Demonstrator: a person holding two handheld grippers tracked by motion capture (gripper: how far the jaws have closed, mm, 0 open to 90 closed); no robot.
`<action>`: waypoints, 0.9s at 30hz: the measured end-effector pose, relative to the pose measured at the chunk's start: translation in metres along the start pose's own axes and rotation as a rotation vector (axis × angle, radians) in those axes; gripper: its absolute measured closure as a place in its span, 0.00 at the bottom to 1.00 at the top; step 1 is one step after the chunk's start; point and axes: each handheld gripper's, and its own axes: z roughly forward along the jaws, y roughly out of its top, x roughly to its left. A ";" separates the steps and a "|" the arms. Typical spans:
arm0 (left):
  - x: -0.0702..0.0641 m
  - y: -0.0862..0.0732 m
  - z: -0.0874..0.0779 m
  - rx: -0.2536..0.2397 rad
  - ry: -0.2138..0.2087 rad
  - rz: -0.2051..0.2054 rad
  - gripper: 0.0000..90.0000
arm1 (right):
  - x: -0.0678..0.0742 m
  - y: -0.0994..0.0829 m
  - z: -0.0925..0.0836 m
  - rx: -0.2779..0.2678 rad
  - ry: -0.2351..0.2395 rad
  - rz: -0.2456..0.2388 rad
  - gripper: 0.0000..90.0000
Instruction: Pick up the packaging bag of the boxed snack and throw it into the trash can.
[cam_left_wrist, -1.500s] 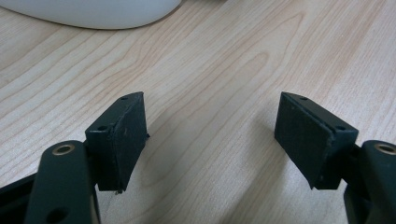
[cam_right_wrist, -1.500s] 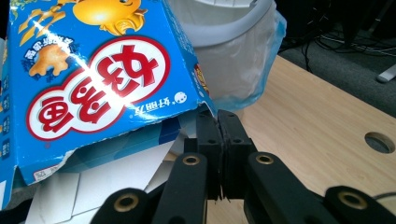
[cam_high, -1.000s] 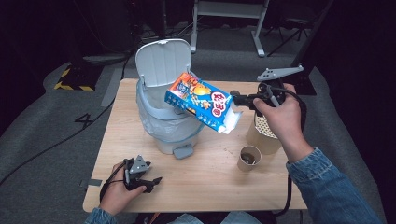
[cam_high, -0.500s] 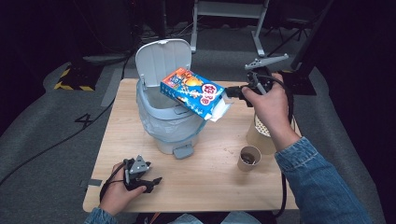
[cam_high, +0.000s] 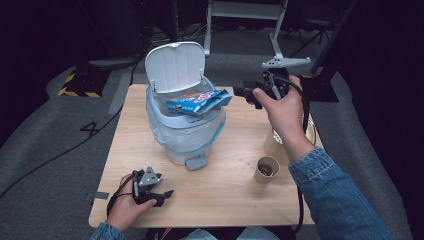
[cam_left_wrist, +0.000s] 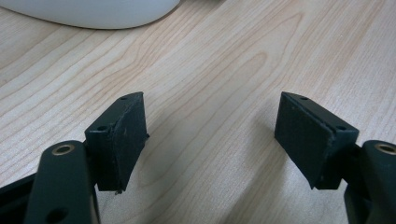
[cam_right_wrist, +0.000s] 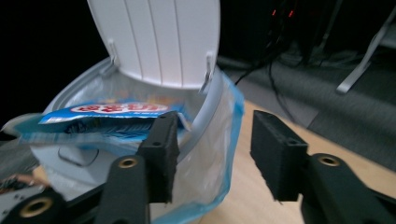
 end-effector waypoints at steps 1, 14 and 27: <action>0.000 0.000 0.000 0.000 0.000 0.000 0.28 | 0.000 0.000 0.000 0.000 0.000 0.000 0.53; 0.000 0.000 0.000 0.003 -0.004 0.001 0.28 | -0.005 -0.017 -0.028 -0.001 -0.012 -0.083 0.43; 0.001 0.000 0.000 0.002 -0.005 0.004 0.28 | -0.014 -0.054 -0.071 0.020 0.021 -0.118 0.34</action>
